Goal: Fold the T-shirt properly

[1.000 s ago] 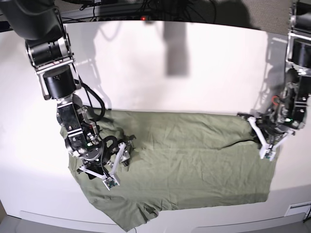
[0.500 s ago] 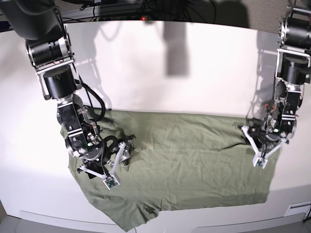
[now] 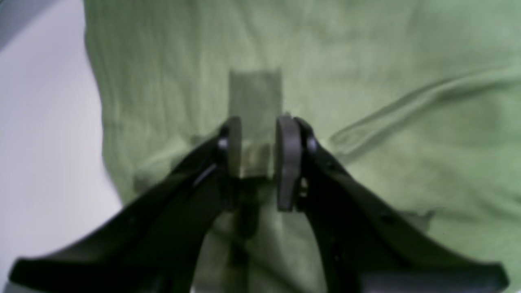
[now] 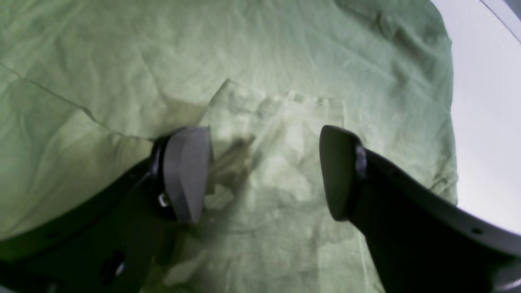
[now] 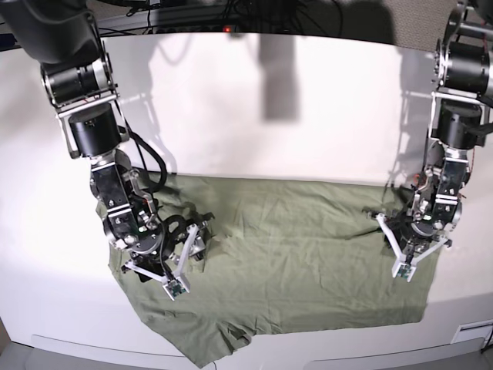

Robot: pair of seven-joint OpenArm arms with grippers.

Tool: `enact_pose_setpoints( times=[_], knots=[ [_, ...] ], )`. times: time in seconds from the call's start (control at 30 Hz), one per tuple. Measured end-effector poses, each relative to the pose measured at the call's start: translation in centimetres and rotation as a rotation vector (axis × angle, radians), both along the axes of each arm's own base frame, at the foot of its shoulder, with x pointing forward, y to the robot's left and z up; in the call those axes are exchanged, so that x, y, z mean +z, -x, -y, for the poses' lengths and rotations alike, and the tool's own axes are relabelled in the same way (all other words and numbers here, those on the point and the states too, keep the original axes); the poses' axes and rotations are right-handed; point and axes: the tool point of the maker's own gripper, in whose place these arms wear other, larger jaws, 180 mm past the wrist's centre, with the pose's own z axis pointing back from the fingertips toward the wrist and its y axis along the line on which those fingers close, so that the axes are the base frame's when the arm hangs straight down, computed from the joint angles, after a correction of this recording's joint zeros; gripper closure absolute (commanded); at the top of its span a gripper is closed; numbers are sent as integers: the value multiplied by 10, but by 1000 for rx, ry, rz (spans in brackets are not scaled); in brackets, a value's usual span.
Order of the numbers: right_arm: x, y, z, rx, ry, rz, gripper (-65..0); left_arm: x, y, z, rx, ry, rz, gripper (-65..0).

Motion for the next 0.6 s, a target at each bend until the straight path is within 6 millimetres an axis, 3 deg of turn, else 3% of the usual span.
enact_pose_setpoints(
  times=[0.07,0.23,0.3,0.37,0.43,0.53,0.6],
  knots=[
    [1,0,-1,1,-2,2,-415,17,-6,-8,34,31,-10,-140],
    [1,-1,-1,1,-2,5,-415,105,-25,-27,50,124,121,-140],
    [1,-1,0,1,-2,5,-415,113,-16,-33,47,145,92,-140],
    [2,-1,-1,3,-5,9,-415,96,-1,-42,61,128,28,-140],
    [2,-1,-1,2,-5,8,-415,66,20,-45,73,124,-46,-140],
    [1,-1,-1,3,-5,8,-415,24,53,-26,54,188,-148,-140],
    [2,-1,-3,4,-7,8,-415,9,63,-11,39,216,-165,-140]
  ],
)
